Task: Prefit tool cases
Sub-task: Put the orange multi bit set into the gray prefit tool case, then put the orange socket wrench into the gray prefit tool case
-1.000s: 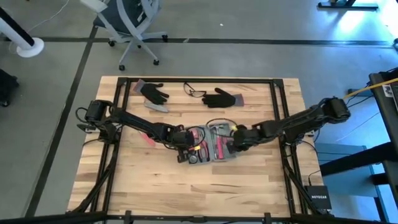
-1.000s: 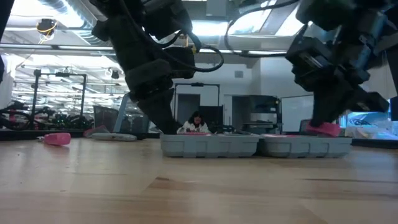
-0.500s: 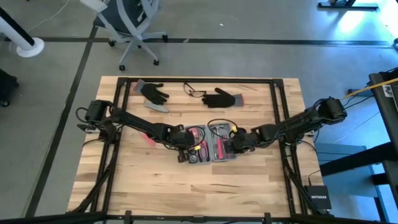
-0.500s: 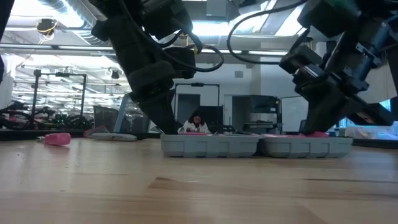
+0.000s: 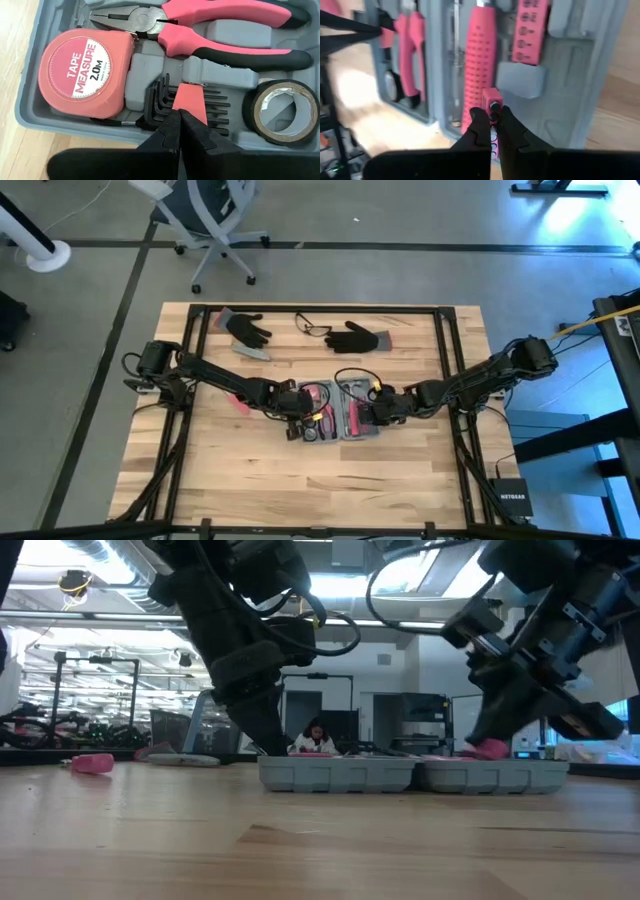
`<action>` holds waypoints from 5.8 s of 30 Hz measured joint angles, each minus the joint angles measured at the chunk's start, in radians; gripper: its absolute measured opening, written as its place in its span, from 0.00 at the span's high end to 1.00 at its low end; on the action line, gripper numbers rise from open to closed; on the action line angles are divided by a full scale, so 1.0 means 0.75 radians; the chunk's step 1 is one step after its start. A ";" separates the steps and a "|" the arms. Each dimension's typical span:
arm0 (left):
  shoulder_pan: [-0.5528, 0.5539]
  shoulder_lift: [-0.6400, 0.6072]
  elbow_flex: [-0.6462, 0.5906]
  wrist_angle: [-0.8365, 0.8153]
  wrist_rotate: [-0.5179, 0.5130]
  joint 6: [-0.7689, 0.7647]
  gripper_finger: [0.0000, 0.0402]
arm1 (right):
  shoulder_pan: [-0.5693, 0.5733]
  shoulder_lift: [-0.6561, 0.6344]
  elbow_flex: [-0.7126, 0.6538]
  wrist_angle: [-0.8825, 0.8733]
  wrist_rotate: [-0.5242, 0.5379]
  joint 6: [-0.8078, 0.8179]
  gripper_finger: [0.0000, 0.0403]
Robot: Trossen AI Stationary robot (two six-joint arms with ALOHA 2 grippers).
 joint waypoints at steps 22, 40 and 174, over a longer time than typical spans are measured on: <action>0.000 0.001 0.001 0.013 -0.001 -0.002 1.00 | 0.001 0.054 0.002 -0.023 -0.042 0.003 0.99; 0.000 0.001 0.003 0.022 0.000 0.002 1.00 | -0.001 -0.009 -0.001 -0.222 -0.014 -0.057 0.67; 0.120 -0.556 -0.132 -1.018 0.096 -1.239 0.51 | 0.069 -0.214 0.306 -0.833 0.569 -0.262 0.74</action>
